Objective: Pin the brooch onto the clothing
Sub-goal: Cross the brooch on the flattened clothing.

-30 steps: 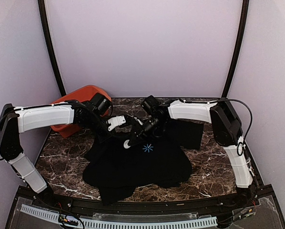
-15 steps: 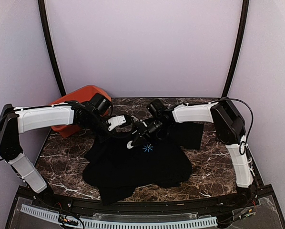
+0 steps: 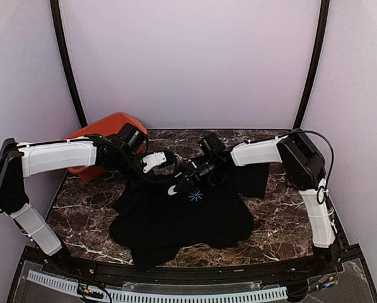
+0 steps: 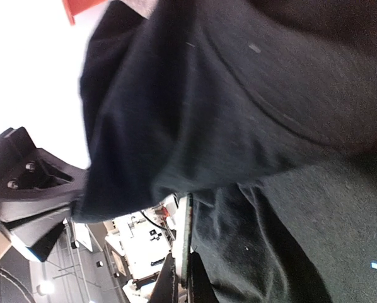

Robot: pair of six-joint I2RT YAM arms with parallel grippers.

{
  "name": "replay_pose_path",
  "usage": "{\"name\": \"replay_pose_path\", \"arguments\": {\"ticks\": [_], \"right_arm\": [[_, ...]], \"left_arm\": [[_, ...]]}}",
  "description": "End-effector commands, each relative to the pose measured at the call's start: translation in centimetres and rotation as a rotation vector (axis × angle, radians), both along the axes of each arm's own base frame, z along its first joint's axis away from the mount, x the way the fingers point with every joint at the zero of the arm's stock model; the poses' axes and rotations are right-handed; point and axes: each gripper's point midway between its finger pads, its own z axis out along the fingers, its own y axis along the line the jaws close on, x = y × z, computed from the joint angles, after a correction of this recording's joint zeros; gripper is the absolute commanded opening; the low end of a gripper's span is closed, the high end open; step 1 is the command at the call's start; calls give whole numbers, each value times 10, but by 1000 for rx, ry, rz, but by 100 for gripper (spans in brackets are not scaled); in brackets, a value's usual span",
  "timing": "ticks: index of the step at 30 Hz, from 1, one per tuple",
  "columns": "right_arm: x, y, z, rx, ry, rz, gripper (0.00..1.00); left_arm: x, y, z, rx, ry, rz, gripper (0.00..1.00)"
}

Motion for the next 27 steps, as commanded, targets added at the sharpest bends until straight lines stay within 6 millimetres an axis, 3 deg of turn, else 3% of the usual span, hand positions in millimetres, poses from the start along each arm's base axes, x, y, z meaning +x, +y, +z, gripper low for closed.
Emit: {"name": "replay_pose_path", "arguments": {"ticks": [1,15,27], "right_arm": [[-8,2,15,46,1,16,0],[-5,8,22,100,46,8,0],[-4,-4,24,130,56,-17,0]], "left_arm": [[-4,0,16,-32,-46,-12,1],[-6,-2,15,-37,-44,-21,1],[-6,-1,12,-23,-42,-19,1]]}}
